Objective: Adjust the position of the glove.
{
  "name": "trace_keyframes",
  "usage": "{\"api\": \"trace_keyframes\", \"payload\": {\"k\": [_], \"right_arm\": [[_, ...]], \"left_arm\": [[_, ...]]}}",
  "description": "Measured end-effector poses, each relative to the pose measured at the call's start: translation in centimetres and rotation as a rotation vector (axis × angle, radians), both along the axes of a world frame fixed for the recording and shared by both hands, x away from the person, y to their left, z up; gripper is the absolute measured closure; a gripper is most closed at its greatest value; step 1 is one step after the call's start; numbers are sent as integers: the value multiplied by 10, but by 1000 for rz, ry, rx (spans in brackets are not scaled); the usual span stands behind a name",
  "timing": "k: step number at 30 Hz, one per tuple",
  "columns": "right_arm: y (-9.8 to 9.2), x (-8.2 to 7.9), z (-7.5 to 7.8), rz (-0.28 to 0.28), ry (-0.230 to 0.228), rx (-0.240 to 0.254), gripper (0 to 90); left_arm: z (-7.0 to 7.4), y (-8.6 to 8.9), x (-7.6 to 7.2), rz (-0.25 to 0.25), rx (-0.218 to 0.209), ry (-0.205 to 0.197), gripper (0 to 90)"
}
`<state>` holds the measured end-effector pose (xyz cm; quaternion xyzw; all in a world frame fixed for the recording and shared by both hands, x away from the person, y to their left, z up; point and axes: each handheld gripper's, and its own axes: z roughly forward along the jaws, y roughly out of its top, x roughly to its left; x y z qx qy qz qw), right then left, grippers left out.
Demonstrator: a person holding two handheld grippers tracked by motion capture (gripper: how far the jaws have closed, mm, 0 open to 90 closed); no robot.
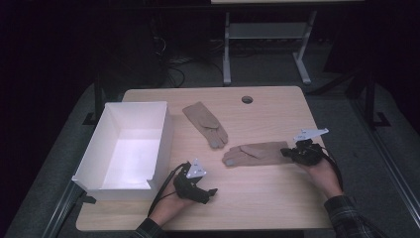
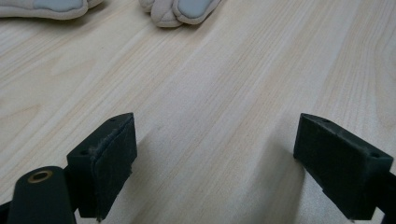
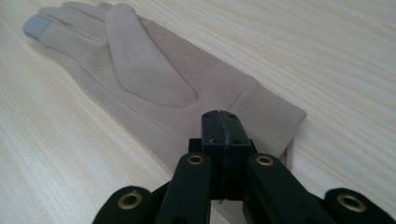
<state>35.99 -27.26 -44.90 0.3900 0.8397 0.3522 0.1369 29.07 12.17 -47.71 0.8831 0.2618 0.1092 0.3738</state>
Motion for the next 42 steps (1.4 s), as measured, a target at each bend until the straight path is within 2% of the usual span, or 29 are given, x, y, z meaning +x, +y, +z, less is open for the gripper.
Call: {"api": "trace_keyframes", "payload": {"k": [6, 9, 11, 17, 25, 32, 42], "right_arm": [[-3, 4, -7, -4, 28, -24, 900], [-5, 6, -14, -4, 51, -66, 900], [-8, 6, -15, -9, 57, -38, 900], [-7, 1, -14, 1, 63, -53, 900], [-4, -19, -11, 48, 92, -71, 900], [9, -39, -8, 106, 101, -108, 900], [28, -63, -7, 196, 122, -100, 900]], "left_arm": [[0, 0, 0, 0, 0, 0, 127], [0, 0, 0, 3, -5, 0, 127], [0, 0, 0, 3, -5, 0, 127], [0, 0, 0, 2, -2, 0, 127], [0, 0, 0, 1, -4, -3, 127], [-1, 0, 0, 1, -5, -4, 127], [-1, 0, 0, 0, -4, -4, 127]]}}
